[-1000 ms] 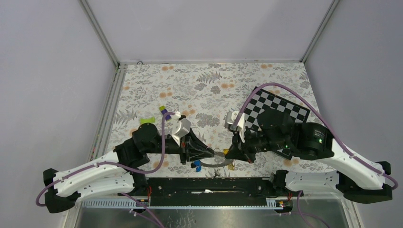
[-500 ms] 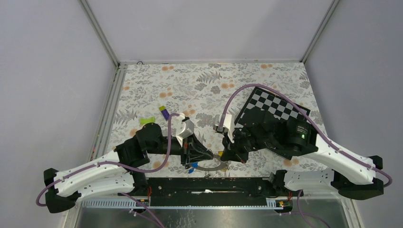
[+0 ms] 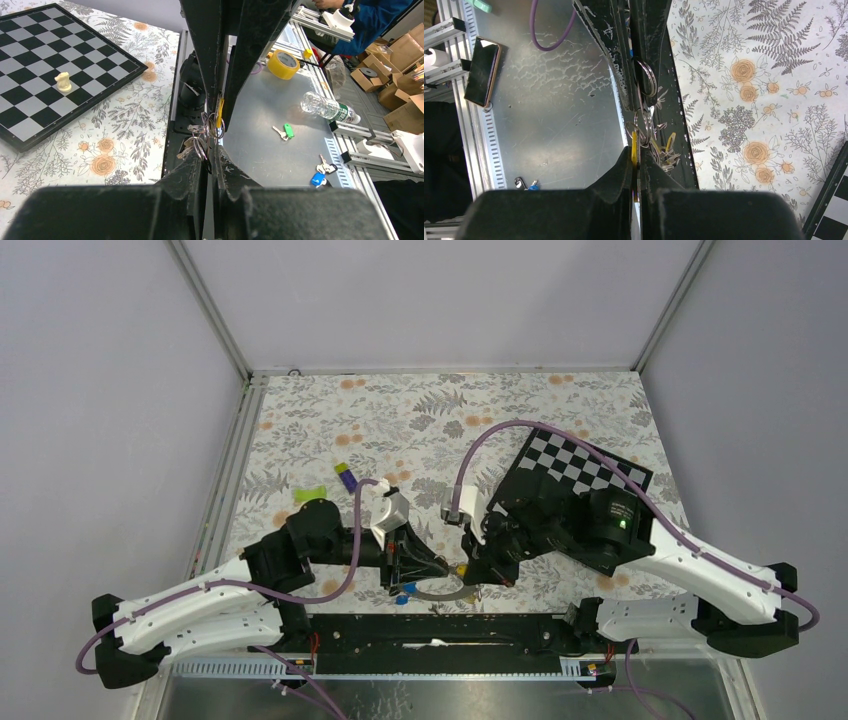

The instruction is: Remove the keys from the keyring

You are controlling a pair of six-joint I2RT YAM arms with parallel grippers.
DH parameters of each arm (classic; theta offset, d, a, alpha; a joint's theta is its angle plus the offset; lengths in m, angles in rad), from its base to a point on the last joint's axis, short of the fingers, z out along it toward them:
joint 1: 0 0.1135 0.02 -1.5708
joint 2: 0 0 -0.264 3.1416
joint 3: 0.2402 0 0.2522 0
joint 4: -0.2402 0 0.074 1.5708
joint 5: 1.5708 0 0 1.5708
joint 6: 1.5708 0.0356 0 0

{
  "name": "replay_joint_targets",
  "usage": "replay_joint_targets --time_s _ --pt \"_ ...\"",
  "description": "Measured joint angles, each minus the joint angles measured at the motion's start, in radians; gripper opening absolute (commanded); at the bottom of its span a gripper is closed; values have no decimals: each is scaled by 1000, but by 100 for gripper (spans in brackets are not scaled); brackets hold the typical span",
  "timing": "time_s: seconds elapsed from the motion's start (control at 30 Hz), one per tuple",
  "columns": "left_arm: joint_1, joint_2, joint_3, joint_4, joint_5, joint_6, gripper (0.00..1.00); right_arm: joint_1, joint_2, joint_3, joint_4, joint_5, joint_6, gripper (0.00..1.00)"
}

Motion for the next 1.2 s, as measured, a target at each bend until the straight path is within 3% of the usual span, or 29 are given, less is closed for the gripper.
replay_joint_targets --time_s 0.33,0.4,0.47,0.57,0.73,1.2 --pt "0 -8 0 3 -12 0 0 0 -43 -4 18 50 -4 1" --pt "0 -19 0 9 -11 0 0 0 -90 -19 49 82 -9 14" --pt "-1 -25 1 51 -19 0 0 0 -152 -55 104 103 -13 34" --pt "-2 -46 3 53 -21 0 0 2 -249 -126 177 140 -30 46" --pt "-2 -55 3 36 -35 1 0 1 -404 -254 288 192 -59 57" --pt "-2 -122 21 31 -150 15 0 1 -646 -613 550 299 -89 70"
